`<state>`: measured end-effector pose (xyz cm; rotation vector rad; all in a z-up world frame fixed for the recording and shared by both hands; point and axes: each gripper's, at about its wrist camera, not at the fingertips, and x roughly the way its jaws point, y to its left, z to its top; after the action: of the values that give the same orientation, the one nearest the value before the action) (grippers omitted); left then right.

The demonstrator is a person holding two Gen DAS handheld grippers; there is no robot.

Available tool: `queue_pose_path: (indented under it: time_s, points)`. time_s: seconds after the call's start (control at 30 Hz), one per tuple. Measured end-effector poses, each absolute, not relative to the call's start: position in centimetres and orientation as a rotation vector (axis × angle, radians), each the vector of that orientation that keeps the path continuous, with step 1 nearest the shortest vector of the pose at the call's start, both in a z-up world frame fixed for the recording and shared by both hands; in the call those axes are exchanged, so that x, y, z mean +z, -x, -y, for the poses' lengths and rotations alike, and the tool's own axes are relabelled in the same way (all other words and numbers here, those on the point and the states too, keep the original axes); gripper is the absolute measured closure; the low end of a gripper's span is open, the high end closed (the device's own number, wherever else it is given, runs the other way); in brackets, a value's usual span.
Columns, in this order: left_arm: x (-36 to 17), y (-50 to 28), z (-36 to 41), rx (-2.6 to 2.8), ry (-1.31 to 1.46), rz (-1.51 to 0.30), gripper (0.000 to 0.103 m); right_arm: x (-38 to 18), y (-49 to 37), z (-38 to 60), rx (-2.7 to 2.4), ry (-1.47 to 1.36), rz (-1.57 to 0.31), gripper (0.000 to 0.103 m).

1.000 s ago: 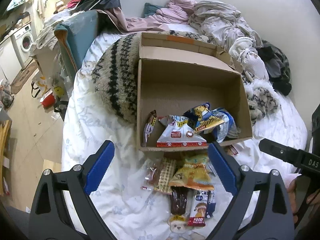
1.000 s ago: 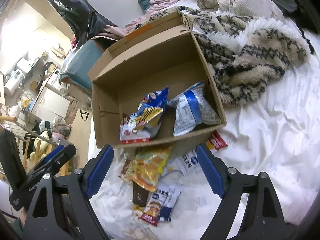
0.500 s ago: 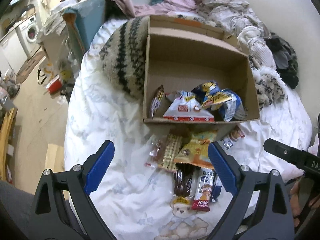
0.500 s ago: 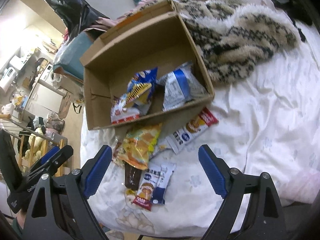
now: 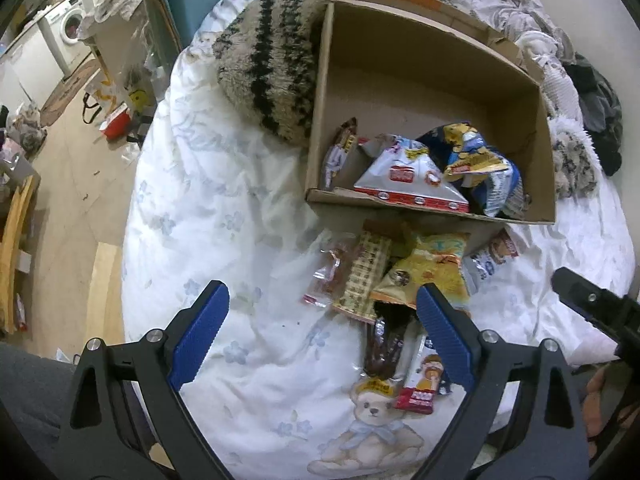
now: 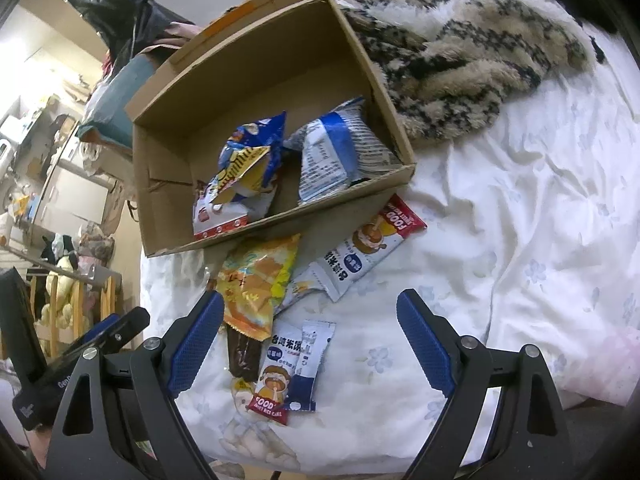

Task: Organize snacks
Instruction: 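Lower the left gripper to the pile and grasp the dark brown snack packet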

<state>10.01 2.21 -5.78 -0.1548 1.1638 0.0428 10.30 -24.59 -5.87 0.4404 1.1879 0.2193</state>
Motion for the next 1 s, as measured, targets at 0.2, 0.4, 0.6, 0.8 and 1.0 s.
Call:
queue_pose_path:
  time_s: [0.2,0.4,0.6,0.8,1.0]
  points:
    - [-7.6,-10.2,-2.3,0.035,0.176,-1.234,0.01,-6.2,-10.8,25.0,0.202,-0.472,-1.193,0.013]
    - [-10.8,-10.5,0.1,-0.042,0.138,-1.35,0.022,-6.6,-11.0,25.0,0.197,-0.489,-1.209,0.013]
    - [-14.9,-11.2,2.1,-0.096,0.139,-1.477,0.027,-6.6,-11.0,25.2,0.198,-0.496,-1.211,0.013]
    - [-17.5,-11.7,5.5,-0.091,-0.022,-1.498,0.009,-6.6,-11.1,25.0,0.202,-0.489,-1.213,0.013]
    - [-17.8,-11.5,7.0,-0.108,-0.095,-1.454,0.009,-6.7,-10.9,25.2,0.194,-0.482,-1.216,0.013]
